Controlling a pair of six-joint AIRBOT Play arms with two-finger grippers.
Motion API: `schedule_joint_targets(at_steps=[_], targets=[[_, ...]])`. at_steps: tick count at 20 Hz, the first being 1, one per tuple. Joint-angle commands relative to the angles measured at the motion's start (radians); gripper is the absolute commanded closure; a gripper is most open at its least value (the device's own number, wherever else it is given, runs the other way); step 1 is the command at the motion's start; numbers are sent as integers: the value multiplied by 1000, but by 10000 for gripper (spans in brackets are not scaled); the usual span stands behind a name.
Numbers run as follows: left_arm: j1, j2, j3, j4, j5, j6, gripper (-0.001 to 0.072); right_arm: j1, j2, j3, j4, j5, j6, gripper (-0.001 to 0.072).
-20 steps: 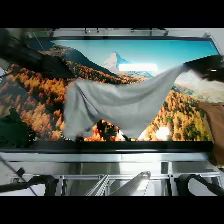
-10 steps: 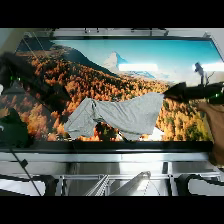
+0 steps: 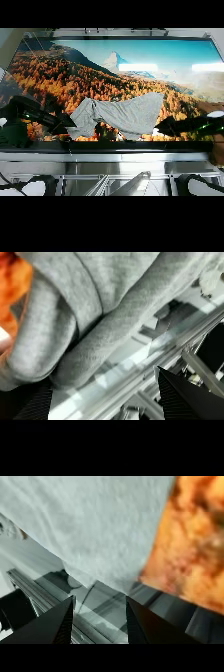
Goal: Fold the shirts.
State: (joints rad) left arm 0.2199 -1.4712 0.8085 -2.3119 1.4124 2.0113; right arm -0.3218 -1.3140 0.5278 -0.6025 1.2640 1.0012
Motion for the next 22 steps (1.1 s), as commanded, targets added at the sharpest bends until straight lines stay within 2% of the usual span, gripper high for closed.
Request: schedule_joint_targets(at_steps=[1, 4, 5, 6, 7, 12, 17, 22], targets=[[4, 11, -73, -69, -162, 54, -6, 0, 23, -108, -4, -35, -22, 353], [3, 12, -75, -72, -229, 64, 13, 0, 23, -144, -3, -84, -22, 353], [3, 12, -75, -72, -248, 65, 181, 0, 23, -151, -3, -104, -22, 352], [3, 12, -75, -72, -264, 65, 570, 2, 23, -154, -3, -125, -22, 352], [3, 12, -75, -74, -270, 71, 680, 2, 23, -156, 0, -144, -22, 352], [3, 12, -75, -71, -251, 72, 680, 20, 22, -157, 82, -180, -50, 351], [3, 12, -75, -71, -249, 72, 680, 287, -24, -157, 192, -306, -17, 351], [3, 12, -75, -70, -251, 72, 680, 471, -111, -146, 425, -364, -37, 353]])
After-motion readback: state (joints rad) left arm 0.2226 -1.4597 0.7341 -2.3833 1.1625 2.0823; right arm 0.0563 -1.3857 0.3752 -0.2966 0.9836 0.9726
